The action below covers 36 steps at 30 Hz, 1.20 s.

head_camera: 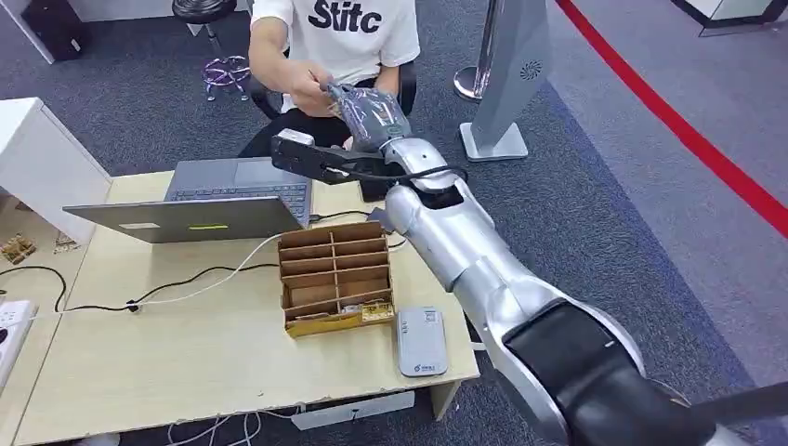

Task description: Pass the card to the sensor for recognition and then transmit it.

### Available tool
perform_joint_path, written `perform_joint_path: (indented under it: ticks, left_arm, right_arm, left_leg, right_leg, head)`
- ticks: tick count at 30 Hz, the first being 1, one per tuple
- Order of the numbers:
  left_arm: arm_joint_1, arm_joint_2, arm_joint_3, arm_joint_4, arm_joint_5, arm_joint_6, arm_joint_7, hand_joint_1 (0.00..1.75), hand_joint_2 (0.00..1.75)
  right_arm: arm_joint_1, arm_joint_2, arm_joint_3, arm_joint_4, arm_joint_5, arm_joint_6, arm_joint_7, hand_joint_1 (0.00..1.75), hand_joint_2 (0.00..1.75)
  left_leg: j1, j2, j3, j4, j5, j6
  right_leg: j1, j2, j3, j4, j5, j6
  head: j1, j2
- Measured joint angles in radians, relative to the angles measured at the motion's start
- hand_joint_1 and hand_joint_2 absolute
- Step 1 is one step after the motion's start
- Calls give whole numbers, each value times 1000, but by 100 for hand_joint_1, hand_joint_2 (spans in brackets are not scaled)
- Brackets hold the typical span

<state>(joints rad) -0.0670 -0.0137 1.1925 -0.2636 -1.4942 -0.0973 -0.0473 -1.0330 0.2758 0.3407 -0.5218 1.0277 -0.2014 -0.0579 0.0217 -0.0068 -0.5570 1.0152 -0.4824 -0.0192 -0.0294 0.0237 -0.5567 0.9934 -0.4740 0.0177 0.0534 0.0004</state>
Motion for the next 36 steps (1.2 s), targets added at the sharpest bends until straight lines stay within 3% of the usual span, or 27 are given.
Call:
perform_joint_path:
  ticks: [5, 9, 14, 17, 24, 36]
  left_arm:
    - [0, -1, 0, 0, 1, 1, 3, 0, 175]
    - [2, -6, 0, 0, 5, 2, 12, 0, 175]
    - [15, -15, 5, 0, 11, 12, 15, 0, 175]
    - [18, -18, 7, 0, 11, 17, 15, 0, 175]
    - [18, -21, 19, 0, 11, 21, 15, 0, 175]
    - [20, -40, 58, 0, 19, 35, 22, 0, 175]
  right_arm:
    - [55, 19, -29, -67, 8, -17, -101, 0, 175]
    - [205, 34, -22, -299, 6, -2, -189, 0, 175]
    - [431, 0, 75, -661, 13, -16, -196, 0, 175]
    - [509, -34, 121, -792, 15, -39, -191, 0, 175]
    - [569, -78, 153, -903, 52, -70, -187, 0, 175]
    - [785, -173, 263, -1012, 32, -138, -258, 0, 175]
  left_leg:
    - [0, 0, 0, 0, 0, 0]
    - [0, -1, -1, 0, -1, 0]
    - [0, -1, -1, 0, -3, 0]
    - [0, 0, -1, 0, -4, 0]
    - [0, 0, 0, 0, -4, 0]
    - [0, 0, 0, 0, -6, 1]
  right_leg:
    - [0, 0, 0, 0, 0, 0]
    - [0, -1, 0, 0, -1, 0]
    - [0, -1, 0, -1, -3, 0]
    - [0, -1, 0, -1, -3, 0]
    - [0, -1, 0, -1, -3, 0]
    - [0, -1, 0, -1, -5, 0]
  head:
    - [0, 0]
    - [0, 0]
    - [1, 0]
    - [0, 0]
    - [0, 0]
    - [0, 0]
